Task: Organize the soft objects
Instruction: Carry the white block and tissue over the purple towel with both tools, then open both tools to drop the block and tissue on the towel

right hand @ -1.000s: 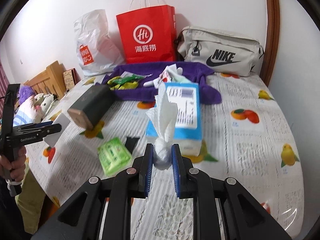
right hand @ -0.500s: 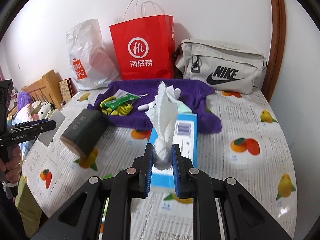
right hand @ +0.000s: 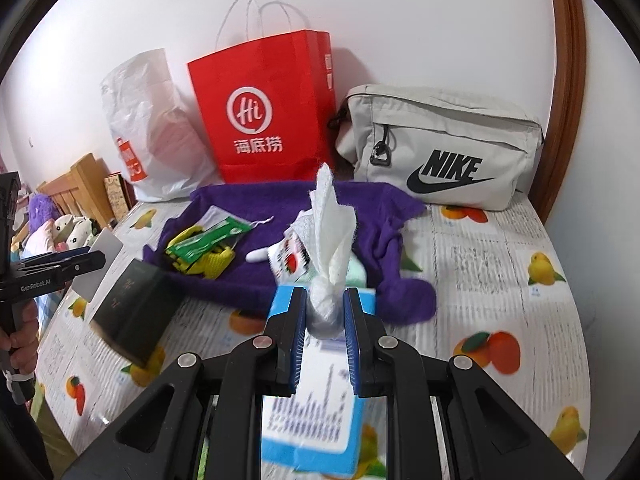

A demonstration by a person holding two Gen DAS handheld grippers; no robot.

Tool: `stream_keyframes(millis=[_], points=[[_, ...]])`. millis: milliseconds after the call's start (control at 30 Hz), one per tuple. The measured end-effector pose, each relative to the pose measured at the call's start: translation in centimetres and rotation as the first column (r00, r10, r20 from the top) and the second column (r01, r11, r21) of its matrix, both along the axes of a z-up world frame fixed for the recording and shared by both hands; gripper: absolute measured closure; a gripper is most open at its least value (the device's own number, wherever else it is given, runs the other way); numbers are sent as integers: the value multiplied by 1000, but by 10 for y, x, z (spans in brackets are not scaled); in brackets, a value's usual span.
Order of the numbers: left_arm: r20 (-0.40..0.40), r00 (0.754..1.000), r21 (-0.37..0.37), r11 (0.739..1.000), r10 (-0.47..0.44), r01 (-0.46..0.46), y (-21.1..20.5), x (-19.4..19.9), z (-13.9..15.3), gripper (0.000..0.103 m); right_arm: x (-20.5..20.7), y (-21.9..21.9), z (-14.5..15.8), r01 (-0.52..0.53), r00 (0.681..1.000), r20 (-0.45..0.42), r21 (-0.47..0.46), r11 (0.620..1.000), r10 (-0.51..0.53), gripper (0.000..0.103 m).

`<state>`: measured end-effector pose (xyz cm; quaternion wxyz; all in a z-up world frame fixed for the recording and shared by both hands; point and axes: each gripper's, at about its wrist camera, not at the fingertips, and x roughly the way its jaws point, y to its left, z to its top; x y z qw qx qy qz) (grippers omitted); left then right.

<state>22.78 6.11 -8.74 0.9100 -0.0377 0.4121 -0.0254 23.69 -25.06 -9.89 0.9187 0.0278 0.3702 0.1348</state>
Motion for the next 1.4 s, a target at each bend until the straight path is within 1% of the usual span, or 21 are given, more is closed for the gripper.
stream_keyframes(millis=[133,300,600,733,867,967,1167,1200,1233,1267,1300,1333,1367,1400], points=[[-11,1000,8,1000,5,-5,-2,24,-5,53,23,-5,-5,4,1000,-15,14,1000,-4,85],[-27,1000,-17,1000,6,-7,-2,52,-10,53,53,-5,-10,-4,1000,-27,2,1000,4,85],[-48,999,13,1000,9,-8,-6,94,-21,52,106,0,-32,-46,996,-73,-2,999,46,85],[-68,997,30,999,23,-21,-7,113,-30,52,121,2,-44,-52,993,-103,-13,999,50,84],[-78,997,15,1000,22,-21,-8,127,-35,52,132,0,-57,-58,988,-141,-11,998,56,84],[-85,996,19,1000,24,-23,-14,140,-39,52,136,-2,-62,-55,986,-157,-10,998,53,84],[-108,994,19,1000,26,-24,-19,150,-51,52,144,-1,-76,-74,976,-205,21,997,77,82],[-108,994,18,999,30,-28,-18,151,-51,52,144,-1,-77,-77,976,-204,27,997,81,80],[-110,993,15,999,34,-33,-17,151,-52,49,143,-1,-76,-78,976,-202,31,996,83,75],[-117,992,14,999,39,-38,-17,152,-52,40,143,-2,-76,-78,977,-198,33,996,84,65],[-125,991,17,999,43,-41,-16,153,-52,34,142,-2,-74,-80,977,-194,35,996,85,51],[-121,992,21,999,44,-42,-16,152,-51,29,142,-2,-73,-78,978,-191,36,996,84,46],[-115,992,22,999,44,-42,-16,151,-50,29,139,-3,-69,-75,981,-176,40,996,81,43],[-110,993,23,999,45,-43,-16,149,-49,28,137,-3,-67,-76,983,-166,41,996,82,43]])
